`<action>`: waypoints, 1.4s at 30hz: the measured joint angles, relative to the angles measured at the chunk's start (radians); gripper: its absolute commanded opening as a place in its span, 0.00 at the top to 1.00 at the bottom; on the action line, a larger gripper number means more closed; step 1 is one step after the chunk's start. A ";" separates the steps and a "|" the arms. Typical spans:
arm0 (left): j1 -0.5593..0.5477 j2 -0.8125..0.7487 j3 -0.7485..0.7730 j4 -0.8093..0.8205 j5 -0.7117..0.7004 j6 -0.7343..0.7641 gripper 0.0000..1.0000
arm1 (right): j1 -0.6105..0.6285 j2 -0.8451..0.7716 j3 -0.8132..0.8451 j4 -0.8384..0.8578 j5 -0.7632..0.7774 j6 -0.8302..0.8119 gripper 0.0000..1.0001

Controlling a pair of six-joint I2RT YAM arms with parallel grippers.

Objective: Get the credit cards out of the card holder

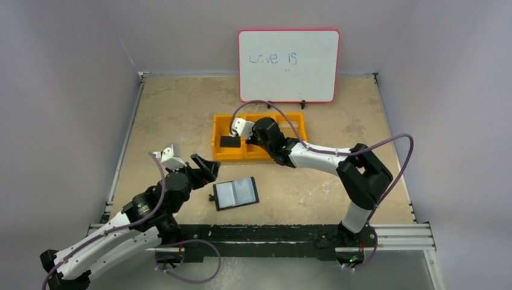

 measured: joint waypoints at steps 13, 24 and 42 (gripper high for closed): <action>0.000 -0.039 0.006 -0.043 -0.024 -0.001 0.15 | -0.016 0.103 0.037 0.000 0.013 -0.093 1.00; 0.000 -0.068 0.006 -0.072 -0.037 -0.002 0.15 | -0.047 0.176 0.118 -0.006 0.009 -0.135 0.99; 0.000 -0.073 0.006 -0.080 -0.052 -0.002 0.15 | -0.050 0.241 0.179 -0.060 0.011 -0.153 0.92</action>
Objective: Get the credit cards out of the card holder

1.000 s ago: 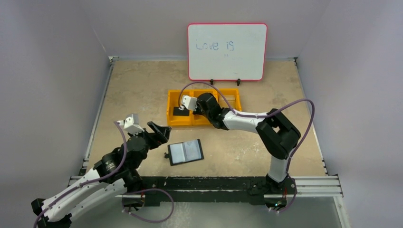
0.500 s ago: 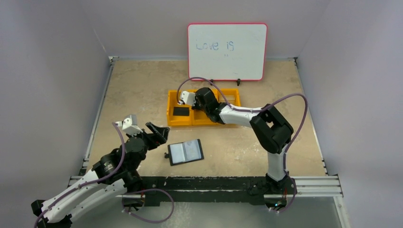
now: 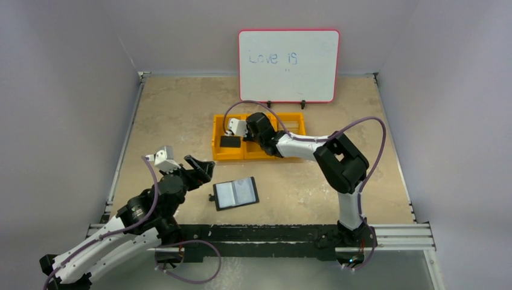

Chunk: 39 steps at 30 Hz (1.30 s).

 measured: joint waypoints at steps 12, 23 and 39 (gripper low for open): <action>0.000 0.000 0.000 -0.002 0.000 0.000 0.15 | 0.000 0.020 0.008 -0.001 0.019 0.018 0.81; 0.000 0.014 0.000 -0.002 0.001 0.000 0.15 | 0.000 -0.049 0.008 -0.055 -0.013 0.089 0.70; 0.000 0.200 0.001 0.023 0.028 -0.019 0.15 | 0.002 -0.627 -0.239 0.032 -0.206 0.730 0.42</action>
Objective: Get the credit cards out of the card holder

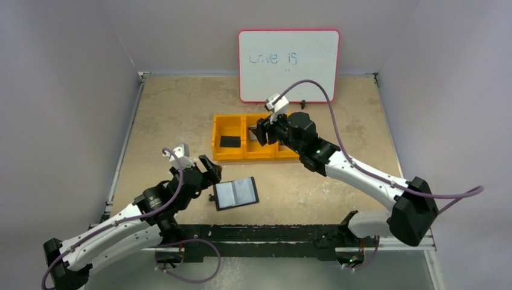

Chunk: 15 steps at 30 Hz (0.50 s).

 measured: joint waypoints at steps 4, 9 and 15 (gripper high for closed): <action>0.000 0.061 0.000 -0.049 -0.006 -0.052 0.15 | -0.001 -0.042 -0.122 0.031 -0.153 0.360 0.48; 0.000 0.092 -0.017 -0.090 -0.003 -0.114 0.16 | 0.038 0.051 -0.290 0.080 -0.315 0.637 0.51; 0.000 0.092 -0.075 -0.103 0.030 -0.166 0.17 | 0.141 0.132 -0.297 0.050 -0.360 0.737 0.53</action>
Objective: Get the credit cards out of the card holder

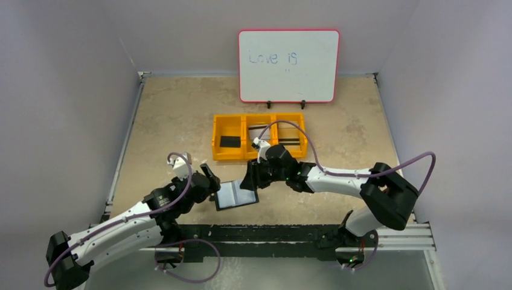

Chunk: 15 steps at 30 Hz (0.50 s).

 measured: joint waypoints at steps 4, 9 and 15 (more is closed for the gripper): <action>0.000 -0.013 -0.023 -0.004 0.022 -0.023 0.18 | 0.016 0.019 0.011 -0.004 -0.003 0.024 0.53; 0.000 -0.025 -0.049 0.002 0.060 -0.026 0.22 | 0.016 0.065 0.015 -0.010 -0.005 0.038 0.54; 0.000 -0.018 -0.083 0.012 0.113 -0.026 0.27 | 0.016 0.115 0.020 -0.017 -0.022 0.048 0.54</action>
